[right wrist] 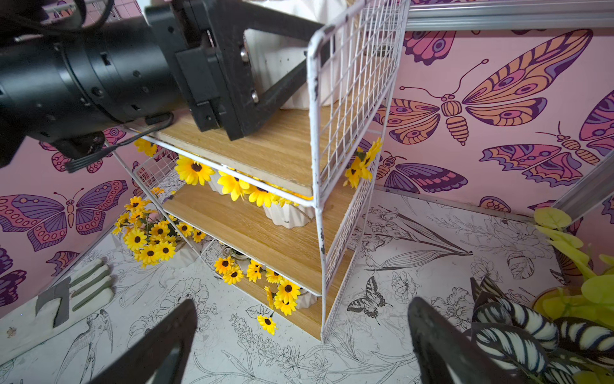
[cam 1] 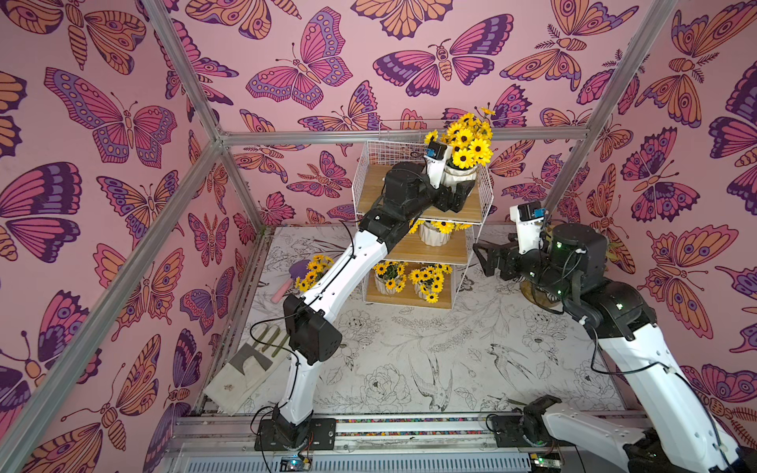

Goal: Take the sunflower pots off the shelves
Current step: Pick up the sunflower pot from the shelf.

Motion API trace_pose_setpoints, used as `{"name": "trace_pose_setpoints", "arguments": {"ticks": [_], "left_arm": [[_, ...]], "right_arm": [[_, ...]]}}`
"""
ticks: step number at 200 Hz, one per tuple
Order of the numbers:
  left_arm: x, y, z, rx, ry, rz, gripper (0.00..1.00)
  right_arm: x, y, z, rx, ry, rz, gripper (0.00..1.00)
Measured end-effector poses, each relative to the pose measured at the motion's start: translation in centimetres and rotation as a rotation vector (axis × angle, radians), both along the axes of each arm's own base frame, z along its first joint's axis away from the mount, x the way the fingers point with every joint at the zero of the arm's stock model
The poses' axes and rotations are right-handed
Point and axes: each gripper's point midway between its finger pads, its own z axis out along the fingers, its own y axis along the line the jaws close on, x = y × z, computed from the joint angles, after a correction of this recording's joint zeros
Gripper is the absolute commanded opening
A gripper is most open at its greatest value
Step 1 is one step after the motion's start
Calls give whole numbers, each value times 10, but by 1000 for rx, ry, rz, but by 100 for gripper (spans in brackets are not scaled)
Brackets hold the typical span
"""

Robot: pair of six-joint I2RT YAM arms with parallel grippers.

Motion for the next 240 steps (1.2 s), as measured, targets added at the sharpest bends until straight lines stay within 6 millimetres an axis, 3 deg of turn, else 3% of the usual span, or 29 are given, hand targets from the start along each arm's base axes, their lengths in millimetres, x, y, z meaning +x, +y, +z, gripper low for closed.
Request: {"name": "trace_pose_setpoints", "arguments": {"ticks": [188, 240], "left_arm": [[10, -14, -4, 41, -37, -28, 100], [10, -14, -4, 44, -42, -27, 80]], "right_arm": [[0, 7, -10, -6, 20, 23, 99], [-1, 8, -13, -8, 25, 27, 99]]}}
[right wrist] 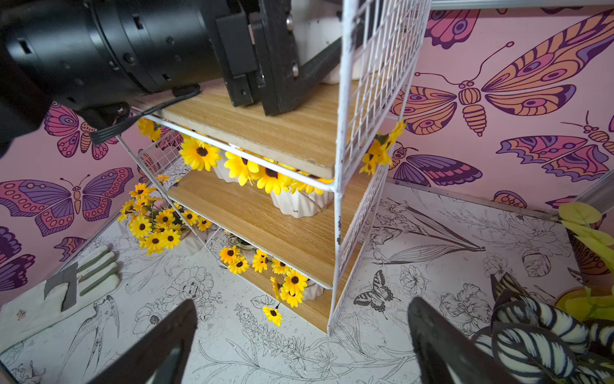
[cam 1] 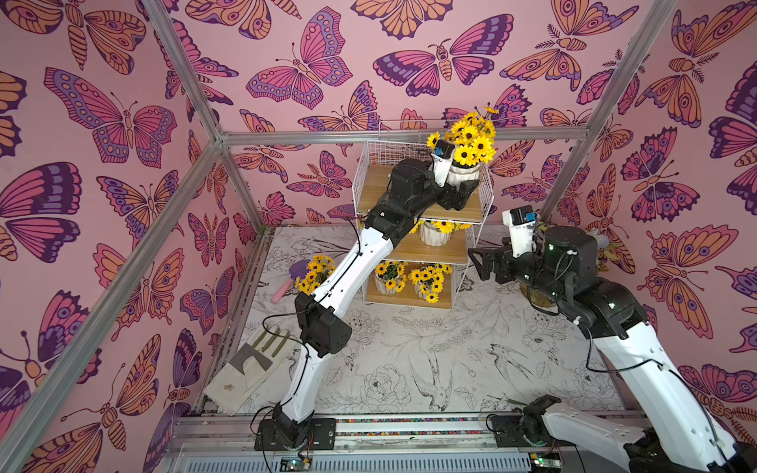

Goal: Take the sunflower pots off the shelves
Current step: Pick up the sunflower pot from the shelf.

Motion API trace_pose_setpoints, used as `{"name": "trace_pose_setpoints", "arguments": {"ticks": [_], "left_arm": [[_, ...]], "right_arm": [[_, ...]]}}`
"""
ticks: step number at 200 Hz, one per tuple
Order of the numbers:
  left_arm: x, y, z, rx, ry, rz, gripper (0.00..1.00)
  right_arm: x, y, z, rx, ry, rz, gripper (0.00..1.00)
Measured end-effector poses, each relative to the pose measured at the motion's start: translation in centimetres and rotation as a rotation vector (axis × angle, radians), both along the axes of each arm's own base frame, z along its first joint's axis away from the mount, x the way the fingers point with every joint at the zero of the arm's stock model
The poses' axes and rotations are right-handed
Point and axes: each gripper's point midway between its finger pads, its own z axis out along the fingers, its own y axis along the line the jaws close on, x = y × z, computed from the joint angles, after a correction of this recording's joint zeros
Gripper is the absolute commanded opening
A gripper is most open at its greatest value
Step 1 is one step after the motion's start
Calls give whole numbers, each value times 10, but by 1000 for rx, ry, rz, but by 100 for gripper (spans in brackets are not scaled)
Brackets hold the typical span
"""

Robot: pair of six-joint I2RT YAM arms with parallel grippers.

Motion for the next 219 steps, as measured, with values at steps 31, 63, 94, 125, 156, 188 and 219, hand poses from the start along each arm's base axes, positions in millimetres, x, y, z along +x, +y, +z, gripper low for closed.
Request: {"name": "trace_pose_setpoints", "arguments": {"ticks": [31, 63, 94, 125, 156, 188, 219], "left_arm": [[-1, 1, 0, 4, -5, 1, 75], [-3, 5, 0, 6, -13, 11, 74], [-11, 16, 1, 12, -15, 36, 73], [-19, 27, 2, 24, -9, 55, 72], [-28, 36, 2, 34, -2, 67, 71], [-48, 50, 3, 47, 5, 77, 70], [-72, 55, 4, 54, 10, 64, 69]], "right_arm": [[0, 0, -4, -3, 7, 0, 99], [0, -1, -5, -7, 9, -4, 99], [0, -1, -5, -8, 8, -6, 99], [2, -1, -4, -6, 4, -6, 99], [4, -1, -7, -14, 8, -11, 99], [3, -6, -2, -26, 3, -32, 99], [0, -10, 7, -27, -12, -44, 99]]}}
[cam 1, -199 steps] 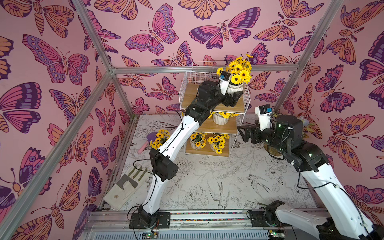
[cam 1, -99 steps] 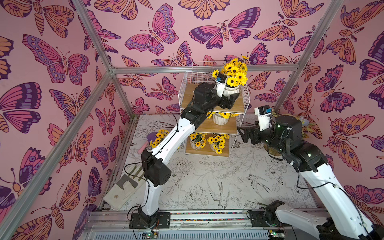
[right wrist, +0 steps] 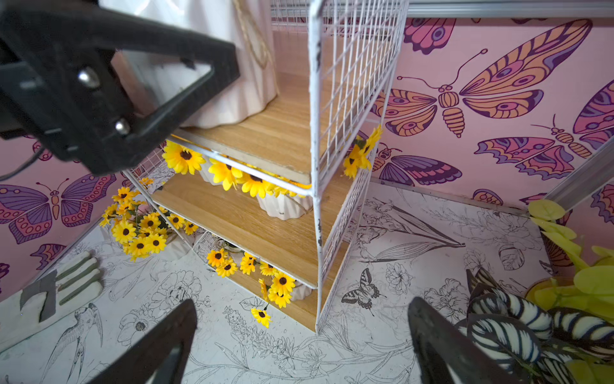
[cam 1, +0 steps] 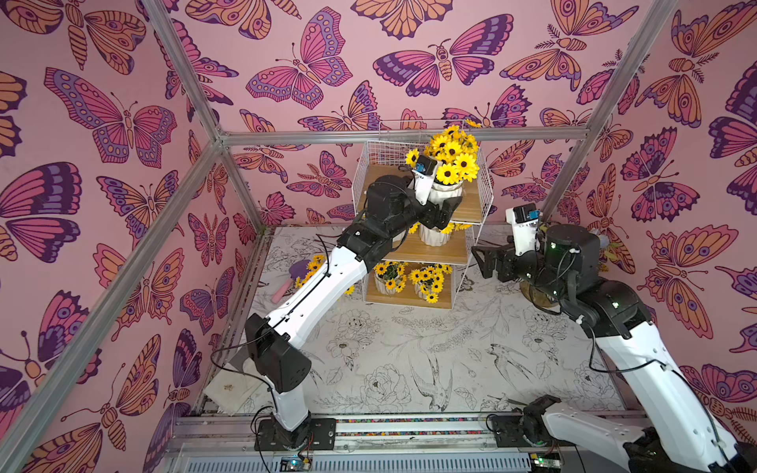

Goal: Take the sunflower pots off the shelves
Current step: Pick up the sunflower pot from the shelf.

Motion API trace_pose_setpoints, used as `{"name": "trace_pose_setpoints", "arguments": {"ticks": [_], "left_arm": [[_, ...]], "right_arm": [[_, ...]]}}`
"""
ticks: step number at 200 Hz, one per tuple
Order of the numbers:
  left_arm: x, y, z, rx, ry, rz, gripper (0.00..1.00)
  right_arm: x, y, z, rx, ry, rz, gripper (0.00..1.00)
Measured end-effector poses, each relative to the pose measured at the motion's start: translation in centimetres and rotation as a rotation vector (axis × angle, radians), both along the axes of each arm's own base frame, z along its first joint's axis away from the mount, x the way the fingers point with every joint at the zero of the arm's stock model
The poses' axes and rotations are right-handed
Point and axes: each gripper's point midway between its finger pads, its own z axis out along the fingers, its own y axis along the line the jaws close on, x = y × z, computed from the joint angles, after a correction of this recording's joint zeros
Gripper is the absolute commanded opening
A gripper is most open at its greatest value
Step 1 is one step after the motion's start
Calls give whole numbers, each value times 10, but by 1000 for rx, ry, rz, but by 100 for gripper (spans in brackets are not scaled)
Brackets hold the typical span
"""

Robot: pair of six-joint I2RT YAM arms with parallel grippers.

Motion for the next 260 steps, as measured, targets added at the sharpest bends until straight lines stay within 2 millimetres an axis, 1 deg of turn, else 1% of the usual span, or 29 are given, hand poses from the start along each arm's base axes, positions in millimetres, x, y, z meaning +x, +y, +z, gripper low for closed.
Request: {"name": "trace_pose_setpoints", "arguments": {"ticks": [33, 64, 89, 116, 132, 146, 161, 173, 193, 216, 231, 260], "left_arm": [[-29, 5, 0, -5, -5, -18, 69], [-59, 10, -1, -14, -13, -43, 68], [-86, 16, -3, -27, -18, -67, 68], [-117, 16, -13, -29, -8, -111, 68], [-132, 14, -24, -23, 3, -136, 68], [-142, 10, -39, -13, 16, -151, 68], [-148, 7, -61, -4, 40, -161, 68], [-148, 4, -81, 8, 66, -160, 68], [-148, 0, -121, 47, 118, -152, 68], [-146, -12, -155, 71, 154, -153, 68], [-144, -21, -174, 76, 171, -155, 68], [-139, -39, -213, 85, 201, -164, 67]], "right_arm": [[-10, -9, 3, -14, 8, -21, 99], [-20, -20, 14, -25, 6, -50, 99], [-29, -30, 20, -33, 8, -77, 99], [-39, -41, 22, -48, 28, -109, 99], [-45, -45, 24, -51, 50, -124, 99], [-50, -48, 22, -49, 76, -132, 99], [-56, -51, 12, -49, 124, -141, 99], [-61, -53, 2, -47, 169, -149, 99], [-73, -57, -13, -38, 240, -165, 99], [-91, -67, -26, -18, 291, -200, 99], [-103, -77, -25, 5, 284, -232, 99], [-123, -96, -10, 71, 212, -290, 99]]}}
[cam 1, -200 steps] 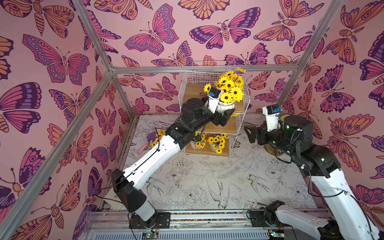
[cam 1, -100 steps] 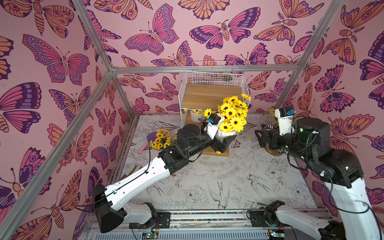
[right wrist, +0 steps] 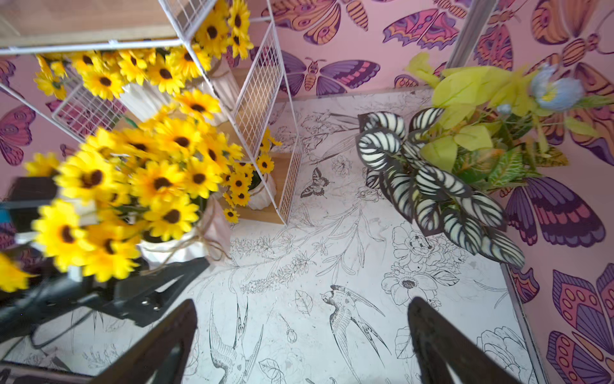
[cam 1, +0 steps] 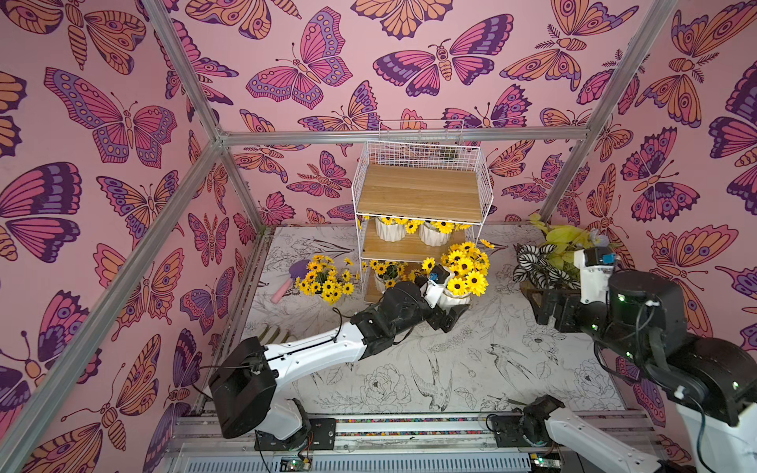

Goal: Take the sunflower pots off the shelves
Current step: Place the sunflower pot at the center of the board.

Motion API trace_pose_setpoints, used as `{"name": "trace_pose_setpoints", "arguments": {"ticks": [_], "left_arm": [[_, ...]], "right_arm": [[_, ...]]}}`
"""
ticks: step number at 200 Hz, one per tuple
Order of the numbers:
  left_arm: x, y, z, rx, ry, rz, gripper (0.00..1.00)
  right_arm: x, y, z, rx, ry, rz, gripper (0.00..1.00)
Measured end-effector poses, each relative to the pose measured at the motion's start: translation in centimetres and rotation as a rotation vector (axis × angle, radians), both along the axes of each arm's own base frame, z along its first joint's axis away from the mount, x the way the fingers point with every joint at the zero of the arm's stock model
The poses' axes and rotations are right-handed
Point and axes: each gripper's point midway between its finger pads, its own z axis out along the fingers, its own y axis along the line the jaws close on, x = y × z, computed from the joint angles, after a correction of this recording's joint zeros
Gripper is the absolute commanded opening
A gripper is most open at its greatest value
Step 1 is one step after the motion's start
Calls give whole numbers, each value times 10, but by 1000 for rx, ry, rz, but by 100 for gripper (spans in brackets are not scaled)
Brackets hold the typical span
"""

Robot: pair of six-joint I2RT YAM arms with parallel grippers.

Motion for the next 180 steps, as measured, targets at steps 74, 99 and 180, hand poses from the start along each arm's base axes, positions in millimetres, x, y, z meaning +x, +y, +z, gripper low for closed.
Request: {"name": "trace_pose_setpoints", "arguments": {"ticks": [74, 99, 180], "left_arm": [[-5, -51, -98, -1, 11, -70, 67], [-5, -64, -131, -6, 26, -89, 68], [15, -106, -183, -48, 49, -114, 69]], "right_arm": [[3, -3, 14, 48, -75, -34, 99], [12, 2, 8, 44, -62, -29, 99], [31, 14, -8, 35, -33, -17, 99]]}}
